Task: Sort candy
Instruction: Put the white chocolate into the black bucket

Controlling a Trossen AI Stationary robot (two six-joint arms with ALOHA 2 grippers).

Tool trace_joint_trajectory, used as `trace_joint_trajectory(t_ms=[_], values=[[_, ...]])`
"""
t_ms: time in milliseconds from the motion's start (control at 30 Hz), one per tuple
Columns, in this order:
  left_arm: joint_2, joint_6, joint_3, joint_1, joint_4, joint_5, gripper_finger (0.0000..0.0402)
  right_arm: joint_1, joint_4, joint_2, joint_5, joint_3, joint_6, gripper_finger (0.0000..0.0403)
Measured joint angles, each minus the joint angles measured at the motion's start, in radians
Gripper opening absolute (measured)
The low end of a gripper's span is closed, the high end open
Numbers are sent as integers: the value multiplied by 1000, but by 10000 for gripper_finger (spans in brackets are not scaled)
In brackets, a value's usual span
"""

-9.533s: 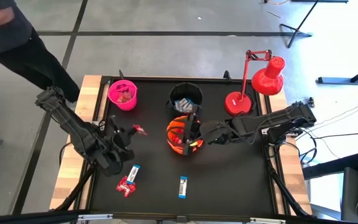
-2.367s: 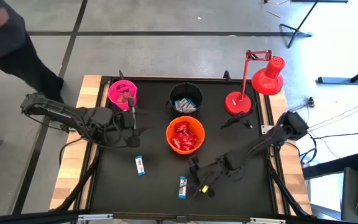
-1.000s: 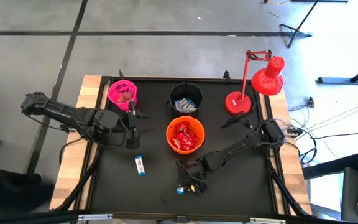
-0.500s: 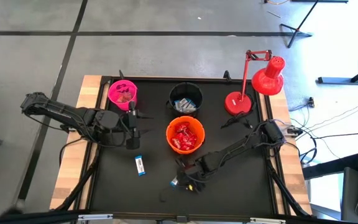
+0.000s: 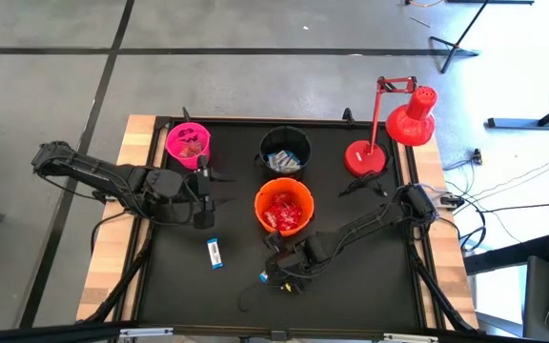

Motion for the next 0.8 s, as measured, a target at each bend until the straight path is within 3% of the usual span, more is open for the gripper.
trace_joint_trajectory(t_ms=[267, 633, 800], values=[[0, 0, 0, 0, 0, 6, 212, 0, -9, 0, -87, -28, 44, 31], [0, -6, 0, 0, -5, 8, 212, 2, 20, 56, -174, -29, 26, 218], [0, -9, 0, 0, -16, 8, 212, -27, 28, 79, -252, -29, 28, 254]])
